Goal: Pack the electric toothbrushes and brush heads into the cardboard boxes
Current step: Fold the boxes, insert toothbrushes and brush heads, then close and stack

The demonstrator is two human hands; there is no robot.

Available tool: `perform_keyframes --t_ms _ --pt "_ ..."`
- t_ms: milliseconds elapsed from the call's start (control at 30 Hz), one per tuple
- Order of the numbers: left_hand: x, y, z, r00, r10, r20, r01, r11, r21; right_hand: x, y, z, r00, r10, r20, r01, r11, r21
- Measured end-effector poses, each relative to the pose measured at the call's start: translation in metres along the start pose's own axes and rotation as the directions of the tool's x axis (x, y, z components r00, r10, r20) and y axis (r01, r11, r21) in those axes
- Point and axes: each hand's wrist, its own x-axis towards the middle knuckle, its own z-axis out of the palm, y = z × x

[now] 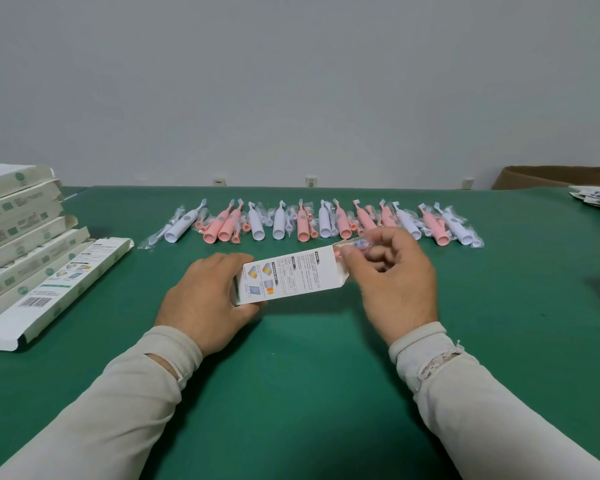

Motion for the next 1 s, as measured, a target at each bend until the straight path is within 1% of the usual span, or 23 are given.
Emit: perform_keyframes --t_ms 67,200,267,333,400,500,567,667,767,833,933,1000 --pt "0.0 0.0 0.0 1.0 -0.006 0.002 0.006 1.0 0.004 0.001 0.002 -0.001 0.999 0.043 0.021 -0.043 0.999 0.005" --pt "0.001 -0.002 0.0 1.0 -0.017 0.006 0.017 1.0 0.014 0.004 0.003 -0.005 0.994 0.065 0.087 -0.055 0.993 -0.108" --pt "0.001 -0.003 0.0 1.0 -0.015 0.01 0.015 1.0 0.019 0.005 0.002 -0.005 0.995 0.044 0.091 -0.028 0.986 -0.165" --pt "0.001 -0.003 0.001 1.0 -0.013 0.009 0.012 1.0 0.022 0.004 0.0 -0.005 0.996 -0.01 0.086 0.028 0.978 -0.208" --pt "0.002 -0.003 0.001 1.0 -0.006 0.009 0.006 1.0 0.025 0.003 0.0 -0.004 0.995 -0.037 0.092 0.054 0.979 -0.196" --pt "0.002 -0.004 0.002 1.0 0.001 0.013 -0.001 0.999 0.037 0.001 0.002 -0.002 0.992 -0.008 0.127 0.027 0.988 -0.149" --pt "0.002 -0.004 0.002 1.0 0.005 0.015 -0.005 0.999 0.035 -0.001 0.001 -0.001 0.984 0.009 0.175 0.019 0.987 -0.16" --pt "0.002 -0.005 0.001 1.0 0.002 0.014 -0.003 0.999 0.035 -0.003 -0.003 -0.001 0.96 0.013 0.279 0.045 0.979 -0.2" --pt "0.003 -0.006 0.001 1.0 0.001 0.015 -0.001 1.0 0.029 -0.004 -0.009 -0.002 0.934 0.025 0.357 0.04 0.984 -0.174" --pt "0.003 -0.005 0.001 1.0 0.004 0.006 -0.004 1.0 0.018 -0.004 -0.011 -0.003 0.939 0.001 0.344 0.054 0.987 -0.15" --pt "0.002 -0.003 0.002 1.0 0.008 0.003 -0.008 1.0 0.013 -0.002 -0.011 -0.005 0.957 0.019 0.29 0.003 0.997 -0.073" --pt "0.002 -0.003 0.002 1.0 0.007 0.005 -0.007 1.0 0.011 -0.002 -0.008 -0.005 0.951 0.036 0.308 -0.021 0.998 -0.052"
